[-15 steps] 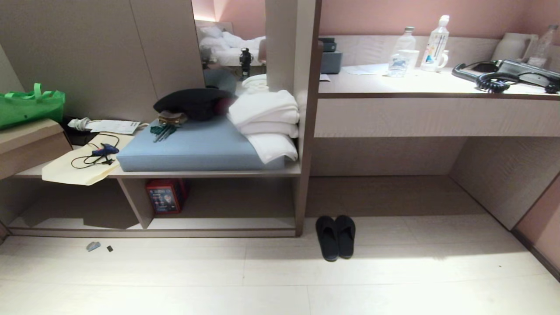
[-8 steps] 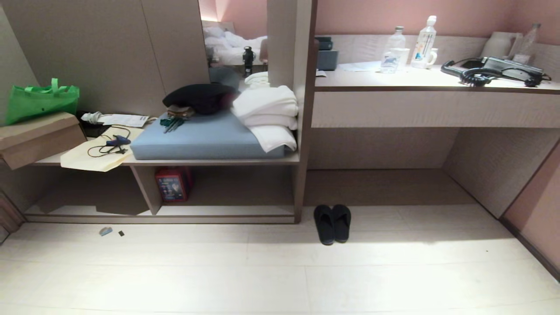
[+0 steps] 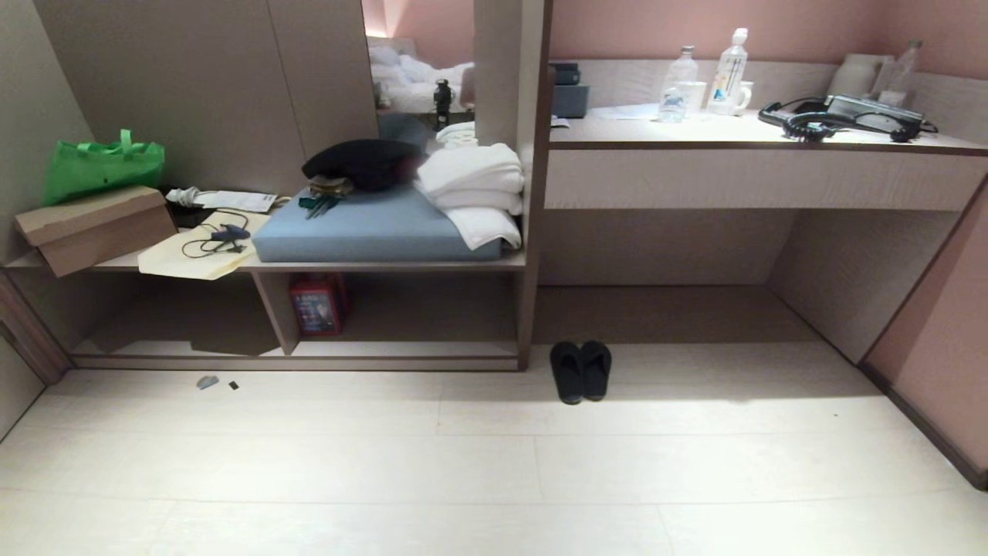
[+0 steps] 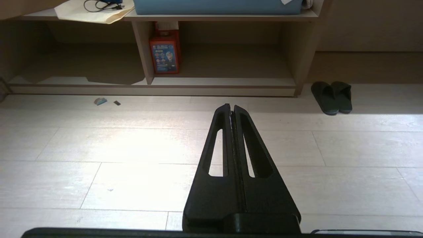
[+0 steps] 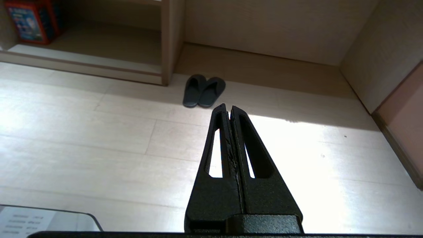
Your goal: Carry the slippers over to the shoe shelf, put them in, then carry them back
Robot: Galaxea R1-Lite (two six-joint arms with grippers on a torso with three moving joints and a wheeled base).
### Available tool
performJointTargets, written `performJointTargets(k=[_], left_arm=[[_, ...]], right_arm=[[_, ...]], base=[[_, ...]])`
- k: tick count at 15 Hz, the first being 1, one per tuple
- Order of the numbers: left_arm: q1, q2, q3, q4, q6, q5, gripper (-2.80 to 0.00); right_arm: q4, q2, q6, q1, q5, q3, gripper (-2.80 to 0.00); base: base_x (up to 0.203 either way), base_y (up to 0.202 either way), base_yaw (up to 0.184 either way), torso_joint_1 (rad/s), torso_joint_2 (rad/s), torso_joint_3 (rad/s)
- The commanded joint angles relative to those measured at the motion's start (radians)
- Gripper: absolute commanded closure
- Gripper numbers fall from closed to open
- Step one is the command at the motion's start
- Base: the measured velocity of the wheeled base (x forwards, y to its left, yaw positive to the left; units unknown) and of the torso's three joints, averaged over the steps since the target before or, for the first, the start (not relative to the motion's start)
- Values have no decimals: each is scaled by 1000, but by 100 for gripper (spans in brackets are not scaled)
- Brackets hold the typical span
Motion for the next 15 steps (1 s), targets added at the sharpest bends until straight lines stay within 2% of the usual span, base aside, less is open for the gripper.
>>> performJointTargets(k=[1,6,13,15], left_arm=[[0,1,8,-1,0,0,0],[1,1,8,-1,1,0,0],[0,1,8,-1,-2,0,0],[0,1,8,-1,-1,0,0]], right_arm=[[0,2,-1,0,0,0,0],[0,2,-1,0,1,0,0],[0,2,-1,0,-1,0,0],[0,2,0,0,1,0,0]], base=[[-198,0,2,3,2,2],[-183,0,0,0,2,3],[-9,0,0,-1,0,1],[2,104,-2,2,2,2]])
